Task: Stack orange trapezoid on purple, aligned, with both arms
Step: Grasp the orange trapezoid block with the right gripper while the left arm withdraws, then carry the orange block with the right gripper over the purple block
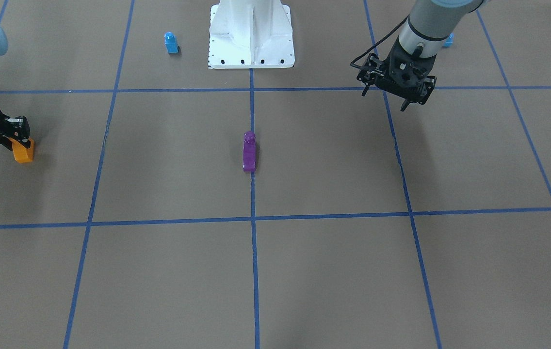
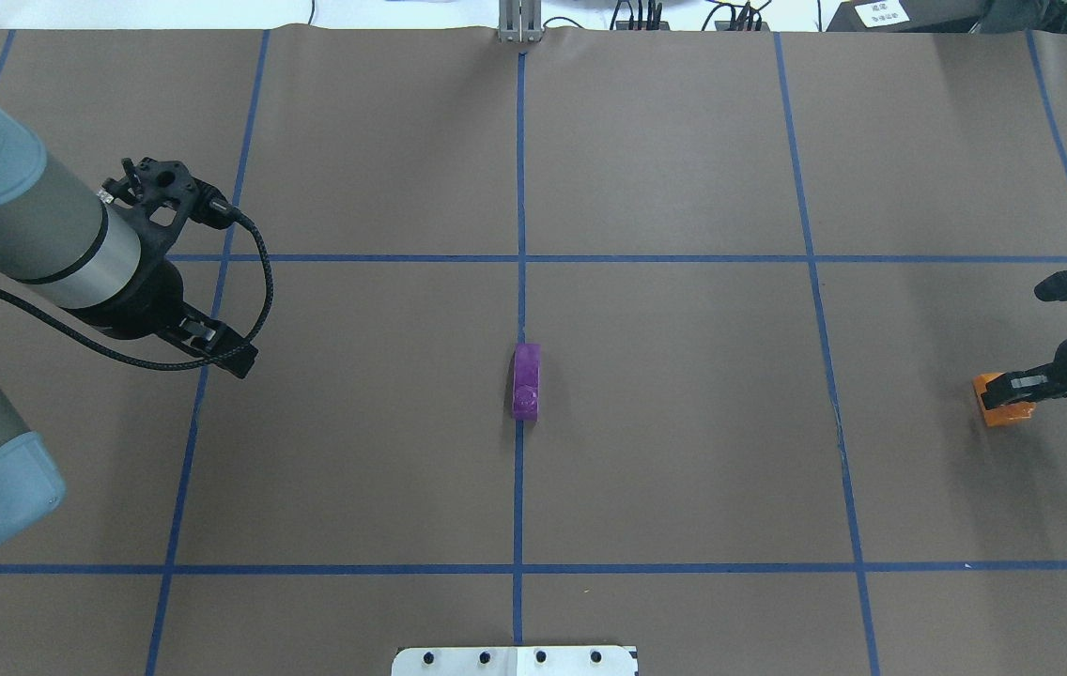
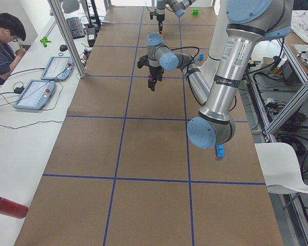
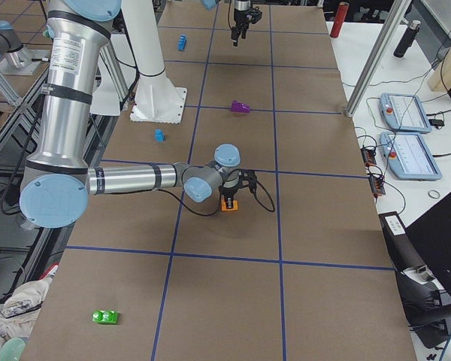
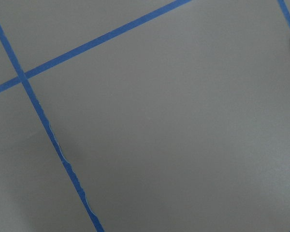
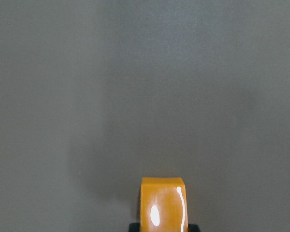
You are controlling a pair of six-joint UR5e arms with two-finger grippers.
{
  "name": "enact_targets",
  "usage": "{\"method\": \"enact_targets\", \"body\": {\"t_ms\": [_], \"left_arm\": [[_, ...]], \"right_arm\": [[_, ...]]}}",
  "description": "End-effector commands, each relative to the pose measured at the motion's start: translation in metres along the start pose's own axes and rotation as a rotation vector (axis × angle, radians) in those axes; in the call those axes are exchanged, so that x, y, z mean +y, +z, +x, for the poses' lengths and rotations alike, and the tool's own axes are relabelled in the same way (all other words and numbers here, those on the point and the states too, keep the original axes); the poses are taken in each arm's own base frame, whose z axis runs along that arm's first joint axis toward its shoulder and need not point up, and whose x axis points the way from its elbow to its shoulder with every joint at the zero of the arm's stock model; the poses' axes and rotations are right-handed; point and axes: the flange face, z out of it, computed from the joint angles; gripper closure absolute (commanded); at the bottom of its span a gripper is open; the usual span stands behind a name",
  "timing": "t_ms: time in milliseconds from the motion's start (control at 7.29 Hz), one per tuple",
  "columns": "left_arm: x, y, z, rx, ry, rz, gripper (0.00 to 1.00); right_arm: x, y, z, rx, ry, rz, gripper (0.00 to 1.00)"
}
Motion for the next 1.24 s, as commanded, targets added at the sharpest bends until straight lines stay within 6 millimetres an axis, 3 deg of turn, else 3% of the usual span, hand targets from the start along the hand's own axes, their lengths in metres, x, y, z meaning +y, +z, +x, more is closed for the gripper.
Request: {"method": "enact_targets", "body": {"t_ms": [0,137,275,549,686,824,961,1098], "left_arm": [[0.000,-0.001,0.000,-0.001,0.000,0.003,0.00],[0.004,-0.001,-0.005,-0.006,-0.007,-0.001,0.00],[0.026,0.003,-0.023,-0.023,-0.028,-0.026,0.00],[0.045,-0.018,-0.106,-0.096,-0.155,-0.006,0.00],[0.053,-0.024,-0.133,-0.122,-0.204,-0.001,0.00],[0.063,-0.032,-0.160,-0.143,-0.192,0.000,0.00],[0.080,-0.050,-0.204,-0.136,-0.171,-0.007,0.00],[0.098,-0.062,-0.233,-0.050,-0.246,-0.020,0.00]], "right_arm": [[-0.014,-0.017,-0.025,-0.029,-0.013,0.017,1.00],[-0.034,-0.039,-0.055,-0.011,0.010,0.004,1.00],[-0.053,-0.063,-0.092,0.006,0.030,-0.013,1.00],[-0.083,-0.089,-0.144,-0.009,0.061,-0.002,1.00],[-0.094,-0.090,-0.185,-0.037,0.109,-0.003,1.00],[-0.100,-0.091,-0.238,-0.072,0.144,-0.013,1.00],[-0.103,-0.095,-0.290,-0.086,0.178,-0.029,1.00],[-0.097,-0.097,-0.345,-0.103,0.202,-0.042,1.00]]}}
